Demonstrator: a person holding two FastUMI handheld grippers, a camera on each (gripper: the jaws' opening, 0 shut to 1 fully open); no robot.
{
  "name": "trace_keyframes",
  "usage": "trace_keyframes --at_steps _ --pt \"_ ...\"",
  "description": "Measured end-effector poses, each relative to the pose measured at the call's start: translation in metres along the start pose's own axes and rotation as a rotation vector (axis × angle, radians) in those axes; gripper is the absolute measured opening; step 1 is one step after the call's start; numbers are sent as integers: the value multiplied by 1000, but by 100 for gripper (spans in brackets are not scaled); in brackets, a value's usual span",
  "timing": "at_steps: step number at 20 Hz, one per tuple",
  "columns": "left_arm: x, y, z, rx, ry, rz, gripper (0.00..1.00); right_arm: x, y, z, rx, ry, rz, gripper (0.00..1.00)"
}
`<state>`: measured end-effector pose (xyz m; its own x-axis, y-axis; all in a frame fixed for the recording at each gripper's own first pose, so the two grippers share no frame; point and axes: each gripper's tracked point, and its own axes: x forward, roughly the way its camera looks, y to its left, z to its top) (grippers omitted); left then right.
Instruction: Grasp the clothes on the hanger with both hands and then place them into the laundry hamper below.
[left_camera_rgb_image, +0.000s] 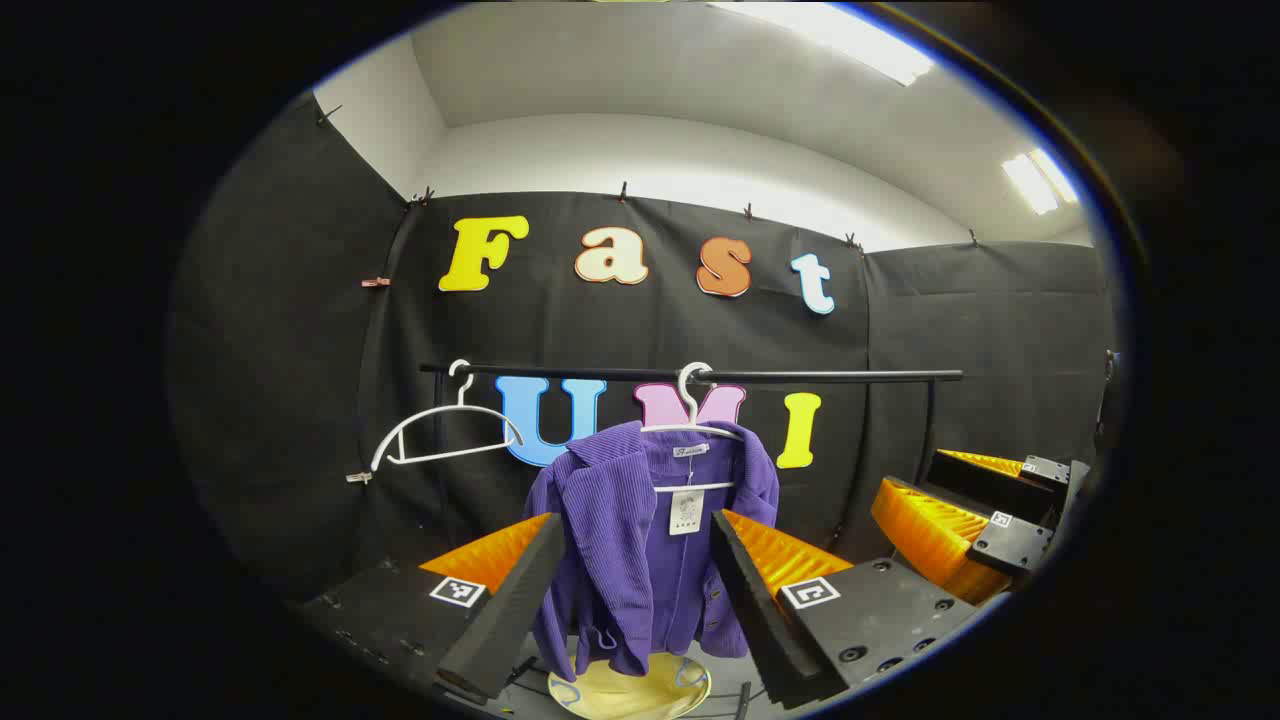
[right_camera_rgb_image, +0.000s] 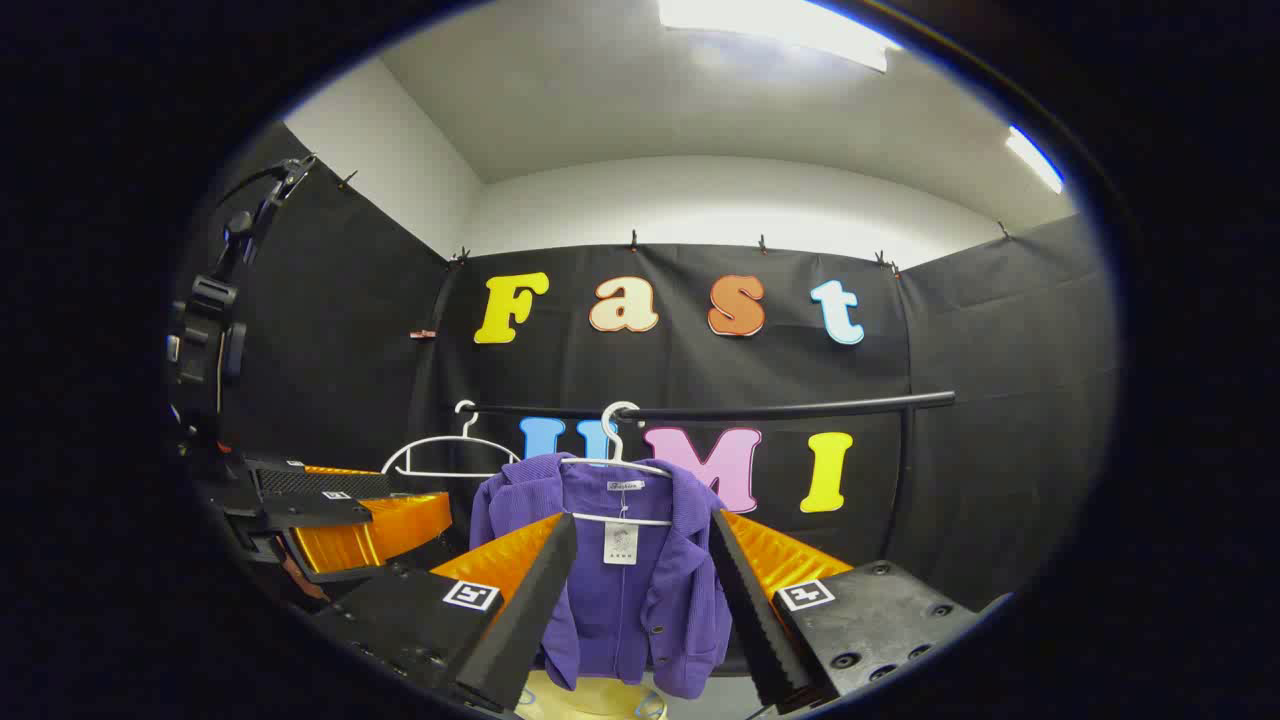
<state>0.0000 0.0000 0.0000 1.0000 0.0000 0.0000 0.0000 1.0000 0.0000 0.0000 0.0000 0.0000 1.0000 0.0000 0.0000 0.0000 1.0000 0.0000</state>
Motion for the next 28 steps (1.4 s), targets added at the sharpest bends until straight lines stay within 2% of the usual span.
trace_keyframes --at_steps 3,6,10,16,22,28 --pt "3 -3 -2 3 -1 10 92 3 -6 -8 -18 25 -4 85" --pt "5 -5 -6 7 -5 23 92 5 -2 -15 -8 44 25 85" --pt "11 -8 -9 29 -9 4 92 13 -2 -6 7 27 24 85" --pt "34 7 -11 13 9 -44 90 32 2 -6 -54 15 -38 86" --pt "44 27 -14 -4 0 -52 90 38 7 -14 -58 32 -79 85" --pt "55 37 -19 -5 7 -100 90 44 2 -20 -61 46 -133 86"
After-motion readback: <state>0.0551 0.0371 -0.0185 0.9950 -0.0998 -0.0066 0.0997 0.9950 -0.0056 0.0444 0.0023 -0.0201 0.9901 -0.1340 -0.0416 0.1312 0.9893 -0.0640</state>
